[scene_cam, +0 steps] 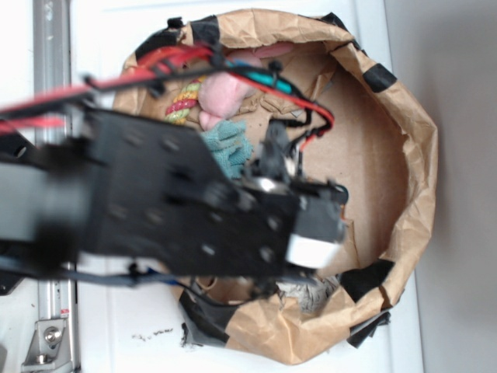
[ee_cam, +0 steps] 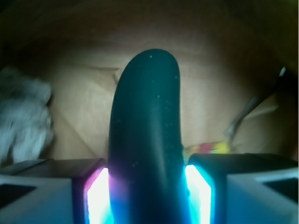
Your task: Grab the plastic pickle.
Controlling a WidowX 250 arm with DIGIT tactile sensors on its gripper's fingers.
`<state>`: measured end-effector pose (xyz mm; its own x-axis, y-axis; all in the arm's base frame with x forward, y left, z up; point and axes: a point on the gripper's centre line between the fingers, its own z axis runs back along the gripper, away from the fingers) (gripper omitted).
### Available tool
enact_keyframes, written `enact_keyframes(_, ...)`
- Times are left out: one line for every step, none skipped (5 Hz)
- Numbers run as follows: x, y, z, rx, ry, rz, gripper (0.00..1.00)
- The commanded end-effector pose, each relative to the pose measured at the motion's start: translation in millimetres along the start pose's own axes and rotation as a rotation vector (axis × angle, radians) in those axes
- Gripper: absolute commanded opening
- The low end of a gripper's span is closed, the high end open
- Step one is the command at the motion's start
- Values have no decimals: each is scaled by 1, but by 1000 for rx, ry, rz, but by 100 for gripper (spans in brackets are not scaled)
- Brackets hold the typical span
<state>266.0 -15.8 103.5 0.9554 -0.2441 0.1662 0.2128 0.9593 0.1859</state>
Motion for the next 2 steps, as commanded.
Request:
enact_keyframes(-13, 53, 24, -9, -25, 57, 0)
enact_keyframes(-16, 55, 17, 20, 9, 54, 0)
